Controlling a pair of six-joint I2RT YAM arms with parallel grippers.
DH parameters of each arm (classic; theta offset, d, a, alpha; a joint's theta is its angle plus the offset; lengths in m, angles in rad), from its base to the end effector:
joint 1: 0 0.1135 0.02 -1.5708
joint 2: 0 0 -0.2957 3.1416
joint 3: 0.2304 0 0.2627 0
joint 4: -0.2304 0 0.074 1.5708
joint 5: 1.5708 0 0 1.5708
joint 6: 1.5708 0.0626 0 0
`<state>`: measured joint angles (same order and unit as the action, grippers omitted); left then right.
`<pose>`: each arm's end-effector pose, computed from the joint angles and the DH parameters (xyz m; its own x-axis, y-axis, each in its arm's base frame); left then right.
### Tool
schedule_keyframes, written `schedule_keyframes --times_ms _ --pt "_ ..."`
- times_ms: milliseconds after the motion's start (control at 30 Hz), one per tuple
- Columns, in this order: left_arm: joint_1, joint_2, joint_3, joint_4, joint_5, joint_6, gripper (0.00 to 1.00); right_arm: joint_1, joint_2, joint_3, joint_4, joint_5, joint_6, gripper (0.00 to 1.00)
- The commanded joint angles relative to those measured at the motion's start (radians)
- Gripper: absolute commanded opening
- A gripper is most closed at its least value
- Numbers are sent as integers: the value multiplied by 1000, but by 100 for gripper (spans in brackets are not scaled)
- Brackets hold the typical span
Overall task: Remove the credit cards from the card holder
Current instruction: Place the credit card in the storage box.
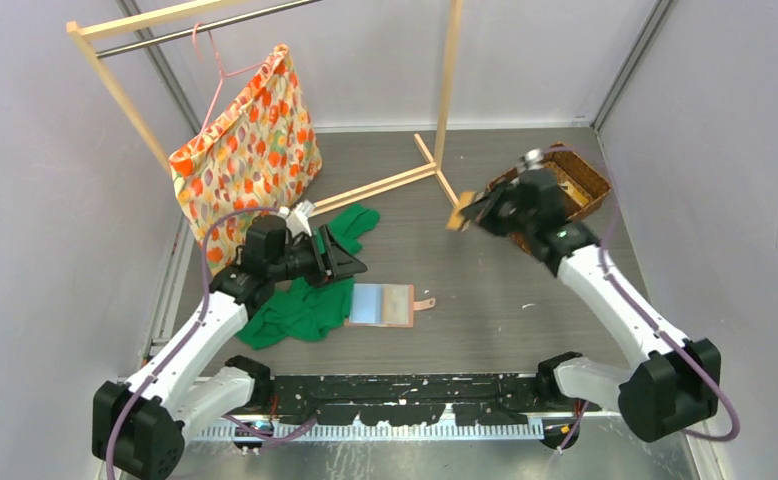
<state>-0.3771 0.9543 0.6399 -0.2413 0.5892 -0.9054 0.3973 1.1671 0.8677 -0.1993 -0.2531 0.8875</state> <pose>0.1898 -0.1126 0.2662 -0.8889 -0.3514 -0.2939 0.0741 0.5227 -0.8493 0.2559 0.1244 0.3029 -0.7262 0.5095 -0.4616 -0.0225 0.6534 0.7567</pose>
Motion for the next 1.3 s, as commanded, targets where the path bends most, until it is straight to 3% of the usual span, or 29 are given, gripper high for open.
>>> schedule_keyframes --times_ms 0,133,233,367,533,633,833,1100,1200,1267 --pt "6 -29 82 -121 -42 108 57 -188 21 214 -540 415 -312 1" --pt "6 -29 119 -148 -59 145 57 -206 193 460 -614 728 -562 1" --pt "6 -29 147 -175 -74 171 56 -208 312 541 -451 823 -872 1" --pt "6 -54 205 -287 -160 179 55 -219 386 502 -151 843 -1289 1" --pt "6 -41 277 -370 -231 222 54 -296 566 664 -133 806 -1454 1" --pt "9 22 374 -394 -249 233 52 -323 634 631 20 796 -1597 1" --pt "32 226 568 -422 -211 249 50 -383 788 638 220 879 -1651 1" --pt "79 389 680 -349 -108 200 49 -441 858 576 252 865 -1630 2" --pt "95 431 699 -336 -76 192 49 -469 864 572 216 835 -1583 24" --pt "105 462 711 -325 -45 179 46 -475 858 588 147 825 -1552 33"
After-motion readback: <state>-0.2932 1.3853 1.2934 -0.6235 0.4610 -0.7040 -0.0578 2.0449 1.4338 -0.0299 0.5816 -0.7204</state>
